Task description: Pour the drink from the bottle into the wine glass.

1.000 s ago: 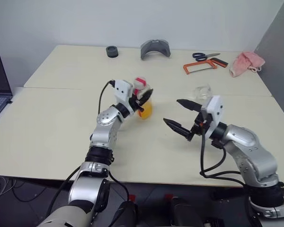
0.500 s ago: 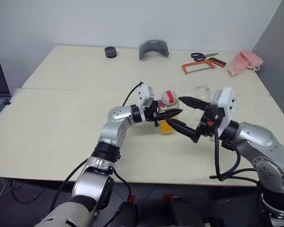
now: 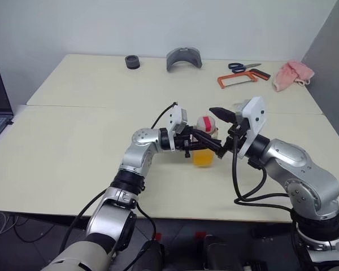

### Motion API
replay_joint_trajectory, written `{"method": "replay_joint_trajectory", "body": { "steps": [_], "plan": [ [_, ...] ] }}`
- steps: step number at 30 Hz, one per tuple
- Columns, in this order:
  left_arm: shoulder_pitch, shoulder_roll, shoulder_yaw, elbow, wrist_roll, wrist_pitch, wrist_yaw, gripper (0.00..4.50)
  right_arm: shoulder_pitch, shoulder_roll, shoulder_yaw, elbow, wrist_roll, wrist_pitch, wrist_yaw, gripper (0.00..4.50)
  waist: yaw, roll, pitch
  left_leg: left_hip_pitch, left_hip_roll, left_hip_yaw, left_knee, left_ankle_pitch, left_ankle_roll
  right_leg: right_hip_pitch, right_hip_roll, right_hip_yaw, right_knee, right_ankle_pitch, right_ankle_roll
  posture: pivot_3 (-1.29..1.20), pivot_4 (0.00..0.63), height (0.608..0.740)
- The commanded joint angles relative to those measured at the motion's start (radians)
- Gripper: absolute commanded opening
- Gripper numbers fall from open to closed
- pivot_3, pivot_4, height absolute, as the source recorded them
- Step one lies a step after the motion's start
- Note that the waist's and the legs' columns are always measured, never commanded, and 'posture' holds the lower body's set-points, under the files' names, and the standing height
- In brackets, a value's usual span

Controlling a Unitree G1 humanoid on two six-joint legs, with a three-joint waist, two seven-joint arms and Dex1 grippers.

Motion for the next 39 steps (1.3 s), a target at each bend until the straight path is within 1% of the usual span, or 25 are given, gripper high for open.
{"method": "replay_joint_trajectory", "body": {
  "steps": [1, 4, 5, 6, 8, 11, 13, 16, 19, 20, 22, 23, 26, 28, 30, 33, 37, 39],
  "plan": [
    [-0.024, 0.006, -0.001, -0.035, -0.01, 0.003, -0.016, 1.77, -0.022, 0.005, -0.005, -0.009, -0.007, -0.028, 0.008, 3.18, 0.0, 0.0, 0.0, 0.0, 0.0, 0.0, 0.0, 0.0, 0.0, 0.0, 0.0, 0.0, 0.0, 0.0, 0.0, 0.0, 0.15, 0.74],
    [-0.025, 0.008, -0.003, -0.037, -0.01, 0.009, -0.021, 1.77, -0.025, 0.001, -0.002, -0.003, -0.006, -0.038, 0.037, 2.13, 0.0, 0.0, 0.0, 0.0, 0.0, 0.0, 0.0, 0.0, 0.0, 0.0, 0.0, 0.0, 0.0, 0.0, 0.0, 0.0, 0.15, 0.74],
    [-0.025, 0.009, -0.003, -0.037, -0.009, 0.01, -0.022, 1.77, -0.026, -0.003, 0.001, -0.001, -0.003, -0.042, 0.052, 1.9, 0.0, 0.0, 0.0, 0.0, 0.0, 0.0, 0.0, 0.0, 0.0, 0.0, 0.0, 0.0, 0.0, 0.0, 0.0, 0.0, 0.15, 0.74],
    [-0.025, 0.01, -0.005, -0.037, -0.009, 0.012, -0.026, 1.77, -0.029, -0.019, 0.011, 0.004, 0.0, -0.056, 0.092, 1.9, 0.0, 0.0, 0.0, 0.0, 0.0, 0.0, 0.0, 0.0, 0.0, 0.0, 0.0, 0.0, 0.0, 0.0, 0.0, 0.0, 0.15, 0.74],
    [-0.03, 0.014, -0.009, -0.034, -0.008, 0.018, -0.038, 1.77, -0.05, -0.07, 0.042, 0.03, 0.003, -0.113, 0.232, 1.9, 0.0, 0.0, 0.0, 0.0, 0.0, 0.0, 0.0, 0.0, 0.0, 0.0, 0.0, 0.0, 0.0, 0.0, 0.0, 0.0, 0.15, 0.74],
    [-0.043, 0.019, -0.016, -0.025, -0.006, 0.021, -0.064, 1.76, -0.128, -0.179, 0.088, 0.131, -0.015, -0.212, 0.483, 1.9, -0.001, 0.0, 0.0, 0.0, -0.001, 0.001, 0.0, 0.0, 0.0, 0.0, 0.0, 0.0, 0.0, 0.0, 0.0, 0.0, 0.15, 0.74],
    [-0.049, 0.02, -0.02, -0.022, -0.006, 0.023, -0.077, 1.76, -0.187, -0.219, 0.099, 0.21, -0.006, -0.241, 0.599, 1.9, -0.001, 0.0, 0.0, 0.0, -0.001, 0.001, 0.0, 0.0, 0.0, 0.0, 0.001, 0.0, -0.001, 0.0, 0.0, 0.0, 0.15, 0.74],
    [-0.051, 0.021, -0.024, -0.022, -0.006, 0.024, -0.084, 1.76, -0.243, -0.228, 0.094, 0.288, 0.004, -0.241, 0.664, 1.9, -0.003, 0.0, 0.001, 0.001, -0.001, 0.001, 0.0, 0.0, 0.0, 0.0, 0.002, 0.0, -0.001, 0.0, 0.0, 0.0, 0.15, 0.74],
    [-0.048, 0.019, -0.025, -0.028, -0.003, 0.024, -0.082, 1.76, -0.226, -0.24, 0.076, 0.285, 0.022, -0.198, 0.673, 1.9, -0.001, 0.0, 0.001, 0.0, 0.0, 0.0, 0.0, 0.0, 0.0, 0.0, 0.001, -0.001, -0.001, 0.0, 0.0, 0.0, 0.15, 0.74],
    [-0.046, 0.018, -0.025, -0.031, -0.003, 0.025, -0.081, 1.76, -0.214, -0.243, 0.069, 0.278, 0.018, -0.196, 0.665, 1.9, 0.0, 0.0, 0.001, 0.0, 0.001, 0.0, 0.0, 0.0, 0.0, 0.0, 0.0, -0.001, -0.001, 0.0, 0.0, 0.0, 0.15, 0.74],
    [-0.041, 0.017, -0.026, -0.037, -0.002, 0.027, -0.077, 1.76, -0.175, -0.205, 0.015, 0.265, 0.003, -0.215, 0.563, 2.62, 0.001, 0.0, 0.0, 0.0, 0.001, 0.0, 0.0, 0.0, 0.0, 0.0, -0.001, -0.001, -0.001, 0.0, 0.0, 0.0, 0.15, 0.74],
    [-0.039, 0.016, -0.027, -0.04, -0.002, 0.028, -0.076, 1.76, -0.151, -0.191, -0.013, 0.244, 0.006, -0.216, 0.525, 2.88, 0.001, 0.0, 0.0, -0.001, 0.001, -0.001, 0.0, 0.0, 0.0, 0.0, -0.001, -0.001, -0.001, 0.0, 0.0, 0.0, 0.15, 0.74],
    [-0.036, 0.02, -0.025, -0.039, 0.001, 0.026, -0.069, 1.72, -0.058, -0.114, -0.094, 0.085, 0.024, -0.185, 0.34, 3.86, 0.002, 0.0, 0.001, -0.001, 0.001, -0.002, 0.001, 0.0, 0.0, 0.0, -0.001, -0.001, 0.0, 0.0, 0.0, 0.0, 0.15, 0.74],
    [-0.038, 0.021, -0.024, -0.033, 0.003, 0.025, -0.064, 1.72, -0.002, -0.078, -0.086, -0.018, 0.009, -0.15, 0.245, 3.9, 0.001, 0.0, 0.0, -0.001, 0.002, -0.004, 0.0, 0.0, 0.0, -0.001, -0.001, 0.0, 0.0, 0.0, 0.0, 0.0, 0.15, 0.74],
    [-0.042, 0.02, -0.022, -0.022, 0.005, 0.021, -0.062, 1.72, 0.051, -0.033, -0.038, -0.101, -0.048, -0.137, 0.142, 3.9, 0.0, 0.0, 0.0, -0.001, 0.001, -0.005, 0.0, 0.0, 0.0, -0.001, -0.001, 0.0, 0.0, 0.0, 0.0, 0.0, 0.15, 0.74],
    [-0.049, 0.018, -0.023, -0.008, 0.009, 0.013, -0.061, 1.72, 0.084, 0.039, 0.03, -0.166, -0.147, -0.098, -0.025, 3.9, -0.002, 0.001, 0.0, -0.001, 0.001, -0.006, 0.0, 0.0, 0.0, -0.001, 0.0, 0.0, 0.0, 0.0, 0.0, 0.0, 0.15, 0.74],
    [-0.057, 0.013, -0.027, 0.006, 0.013, 0.005, -0.065, 1.72, 0.09, 0.08, 0.076, -0.147, -0.231, -0.107, -0.103, 3.9, 0.0, 0.001, 0.0, -0.001, 0.0, -0.006, 0.001, 0.0, 0.0, -0.001, 0.0, 0.0, 0.0, 0.0, 0.0, 0.0, 0.15, 0.74],
    [-0.059, 0.013, -0.029, 0.009, 0.016, 0.002, -0.068, 1.72, 0.088, 0.101, 0.069, -0.133, -0.242, -0.107, -0.128, 3.9, 0.0, 0.001, 0.0, -0.001, 0.0, -0.006, 0.0, 0.0, 0.0, -0.001, 0.0, 0.0, 0.0, 0.0, 0.0, 0.0, 0.15, 0.74]
  ]
}}
